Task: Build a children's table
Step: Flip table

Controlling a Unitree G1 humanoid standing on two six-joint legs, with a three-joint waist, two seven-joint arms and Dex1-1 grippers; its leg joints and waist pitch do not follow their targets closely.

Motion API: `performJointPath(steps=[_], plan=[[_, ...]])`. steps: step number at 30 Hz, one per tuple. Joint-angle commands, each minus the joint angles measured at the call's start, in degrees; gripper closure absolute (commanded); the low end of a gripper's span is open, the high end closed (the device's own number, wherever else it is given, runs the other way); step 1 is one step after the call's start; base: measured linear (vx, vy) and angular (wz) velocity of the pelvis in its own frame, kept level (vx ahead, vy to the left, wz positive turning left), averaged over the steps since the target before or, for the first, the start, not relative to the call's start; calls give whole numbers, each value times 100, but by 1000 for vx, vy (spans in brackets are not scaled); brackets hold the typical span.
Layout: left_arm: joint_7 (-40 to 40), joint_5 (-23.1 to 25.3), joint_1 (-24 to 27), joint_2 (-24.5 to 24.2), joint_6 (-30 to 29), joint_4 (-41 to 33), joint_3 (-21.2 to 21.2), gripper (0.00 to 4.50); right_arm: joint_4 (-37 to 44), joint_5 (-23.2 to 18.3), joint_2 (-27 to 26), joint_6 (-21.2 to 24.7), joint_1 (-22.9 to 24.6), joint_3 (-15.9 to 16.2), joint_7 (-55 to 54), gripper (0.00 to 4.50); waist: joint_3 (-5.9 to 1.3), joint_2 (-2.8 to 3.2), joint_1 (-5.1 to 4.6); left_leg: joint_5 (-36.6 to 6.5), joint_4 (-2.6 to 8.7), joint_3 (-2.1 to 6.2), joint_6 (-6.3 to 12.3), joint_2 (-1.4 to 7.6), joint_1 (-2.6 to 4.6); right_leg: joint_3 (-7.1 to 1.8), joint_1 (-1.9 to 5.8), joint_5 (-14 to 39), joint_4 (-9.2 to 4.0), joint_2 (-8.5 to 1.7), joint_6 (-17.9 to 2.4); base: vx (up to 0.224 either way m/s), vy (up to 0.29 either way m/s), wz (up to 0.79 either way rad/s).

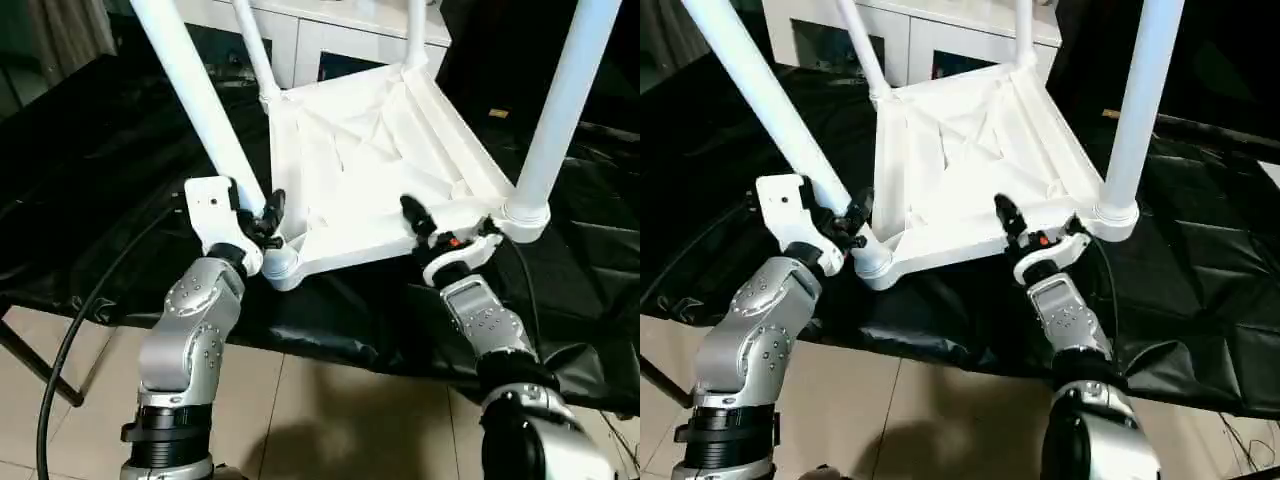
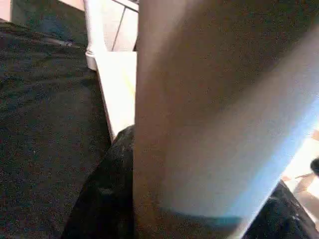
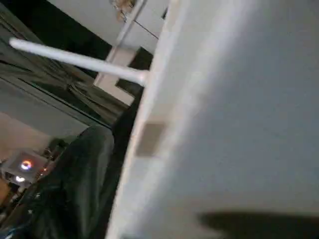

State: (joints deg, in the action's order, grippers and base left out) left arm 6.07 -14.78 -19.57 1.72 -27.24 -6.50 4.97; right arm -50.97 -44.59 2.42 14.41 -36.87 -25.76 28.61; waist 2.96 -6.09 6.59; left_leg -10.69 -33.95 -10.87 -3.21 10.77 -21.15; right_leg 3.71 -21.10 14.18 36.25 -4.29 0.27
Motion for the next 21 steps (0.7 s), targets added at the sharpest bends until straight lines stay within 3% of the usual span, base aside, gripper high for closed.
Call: performJointPath(steps=[1,16,18,21], plan=[[132,-373,28,238,-165,70,-68,258,-158,64,79,-106,-139,-41,27,81,-363,-30,14,228,310,91,407,294,86,-274,228,-761,-293,-430,-1262,0,0,0],[129,-314,-39,314,-78,194,-128,258,-617,225,247,-267,-381,-138,117,211,-368,-37,11,199,295,74,447,298,81,-274,226,-785,-286,-430,-1356,0,0,0],[258,-312,-47,246,-71,188,-197,188,-705,238,279,-345,-451,-169,130,224,-366,-56,16,154,296,69,461,301,80,-272,225,-692,-290,-437,-1349,0,0,0],[357,-359,-40,207,-84,167,-211,184,-745,255,319,-382,-490,-194,132,233,-378,-53,25,219,283,61,437,305,86,-274,211,-773,-269,-429,-1393,0,0,0]])
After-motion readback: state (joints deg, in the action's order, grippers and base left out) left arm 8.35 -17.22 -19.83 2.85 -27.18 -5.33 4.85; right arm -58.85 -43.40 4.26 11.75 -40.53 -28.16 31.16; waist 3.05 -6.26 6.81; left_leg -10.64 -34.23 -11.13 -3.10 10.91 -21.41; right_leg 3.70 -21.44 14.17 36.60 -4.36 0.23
